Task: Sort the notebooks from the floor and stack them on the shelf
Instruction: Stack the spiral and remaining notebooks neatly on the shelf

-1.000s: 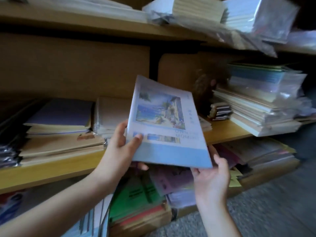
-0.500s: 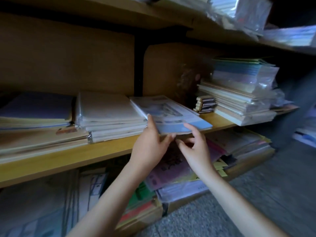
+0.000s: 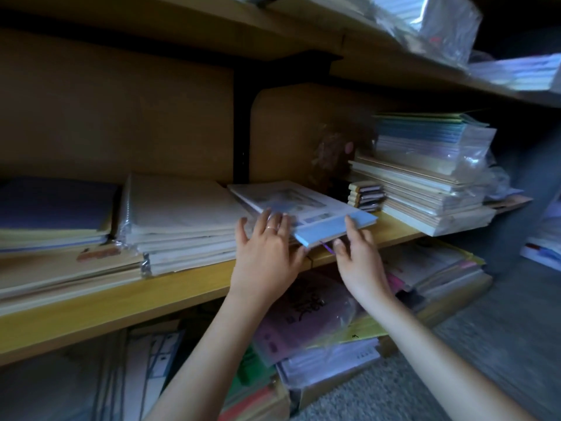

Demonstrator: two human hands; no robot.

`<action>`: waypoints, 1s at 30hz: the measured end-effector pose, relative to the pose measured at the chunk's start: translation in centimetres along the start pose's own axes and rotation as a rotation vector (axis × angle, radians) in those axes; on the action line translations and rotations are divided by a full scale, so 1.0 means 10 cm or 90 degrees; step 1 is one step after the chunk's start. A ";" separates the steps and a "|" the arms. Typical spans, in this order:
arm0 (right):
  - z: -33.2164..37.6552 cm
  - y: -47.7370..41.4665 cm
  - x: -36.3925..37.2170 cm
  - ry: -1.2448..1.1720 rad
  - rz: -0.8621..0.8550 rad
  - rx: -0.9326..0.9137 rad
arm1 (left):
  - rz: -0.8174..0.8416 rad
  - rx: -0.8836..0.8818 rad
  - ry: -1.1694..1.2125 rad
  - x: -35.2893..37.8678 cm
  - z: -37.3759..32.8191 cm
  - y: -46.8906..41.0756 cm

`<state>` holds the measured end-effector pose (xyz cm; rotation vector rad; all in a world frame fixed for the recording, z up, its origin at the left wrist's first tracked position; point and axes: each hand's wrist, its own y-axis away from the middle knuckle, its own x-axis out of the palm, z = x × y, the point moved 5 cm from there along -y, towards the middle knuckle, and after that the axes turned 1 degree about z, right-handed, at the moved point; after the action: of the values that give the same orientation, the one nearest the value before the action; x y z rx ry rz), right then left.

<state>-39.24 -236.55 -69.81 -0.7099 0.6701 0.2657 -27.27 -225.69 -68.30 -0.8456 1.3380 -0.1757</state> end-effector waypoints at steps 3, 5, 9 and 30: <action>0.08 0.08 0.10 0.024 0.009 -0.050 | 0.023 -0.042 -0.009 0.06 0.07 -0.01; 0.14 0.05 0.15 0.070 0.018 -0.051 | 0.020 -0.069 -0.032 0.07 0.10 -0.03; 0.19 -0.10 0.20 0.157 0.061 -0.035 | -0.037 -0.064 -0.036 0.07 0.08 -0.02; -0.91 1.53 -0.07 0.033 0.033 -0.150 | -0.153 0.320 0.142 -0.26 -0.61 0.92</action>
<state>-50.86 -231.42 -82.35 -0.9271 0.7145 0.3793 -36.61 -220.42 -71.98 -0.5639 1.3116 -0.7810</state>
